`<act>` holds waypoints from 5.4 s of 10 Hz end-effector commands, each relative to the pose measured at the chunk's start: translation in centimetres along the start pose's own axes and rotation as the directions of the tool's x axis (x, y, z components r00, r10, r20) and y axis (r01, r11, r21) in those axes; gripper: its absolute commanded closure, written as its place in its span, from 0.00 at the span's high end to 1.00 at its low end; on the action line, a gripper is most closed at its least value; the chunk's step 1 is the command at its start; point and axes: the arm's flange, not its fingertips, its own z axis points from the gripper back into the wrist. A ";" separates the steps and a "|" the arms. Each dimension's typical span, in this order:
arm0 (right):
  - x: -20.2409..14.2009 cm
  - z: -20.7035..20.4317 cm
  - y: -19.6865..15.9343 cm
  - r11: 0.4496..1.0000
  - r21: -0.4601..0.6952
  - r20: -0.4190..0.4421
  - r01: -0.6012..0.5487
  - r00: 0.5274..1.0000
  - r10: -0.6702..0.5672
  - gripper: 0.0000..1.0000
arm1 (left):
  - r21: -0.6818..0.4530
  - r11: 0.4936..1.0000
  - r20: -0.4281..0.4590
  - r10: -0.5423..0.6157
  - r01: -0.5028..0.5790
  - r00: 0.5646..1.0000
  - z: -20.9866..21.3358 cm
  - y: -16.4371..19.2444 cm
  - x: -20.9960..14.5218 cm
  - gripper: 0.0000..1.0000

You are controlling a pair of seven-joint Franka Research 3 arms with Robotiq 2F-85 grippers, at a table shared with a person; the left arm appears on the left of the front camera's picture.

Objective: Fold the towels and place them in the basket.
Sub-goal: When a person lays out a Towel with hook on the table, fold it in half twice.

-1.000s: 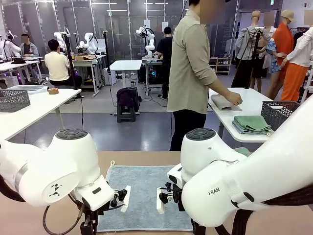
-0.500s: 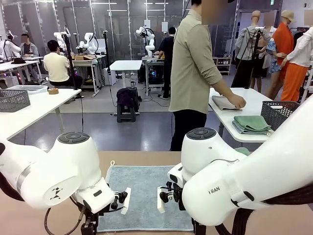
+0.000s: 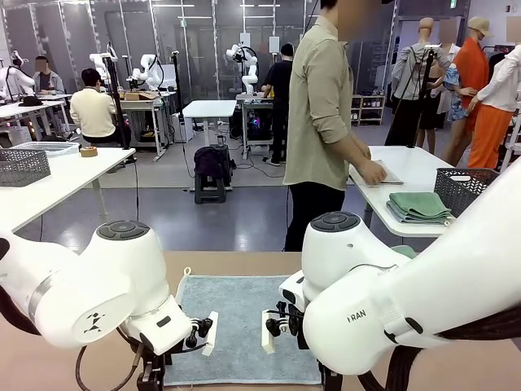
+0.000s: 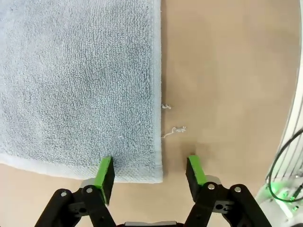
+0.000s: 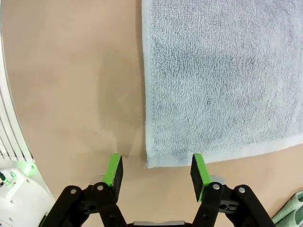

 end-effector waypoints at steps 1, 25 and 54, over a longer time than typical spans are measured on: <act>-1.3 -0.3 0.9 1.000 -0.026 0.024 -0.010 1.000 0.011 0.73 | 0.049 0.999 -0.003 0.019 -0.019 1.000 -0.9 -2.2 -1.7 0.77; -2.2 -1.9 1.2 0.999 -0.036 0.014 0.018 1.000 -0.018 0.21 | 0.113 0.993 -0.021 0.033 -0.031 0.999 -1.1 -3.1 -1.7 0.17; 0.5 8.2 -0.8 0.991 -0.135 0.095 -0.001 0.995 0.013 0.07 | 0.237 0.970 0.026 0.045 -0.050 0.999 8.2 2.6 -0.3 0.06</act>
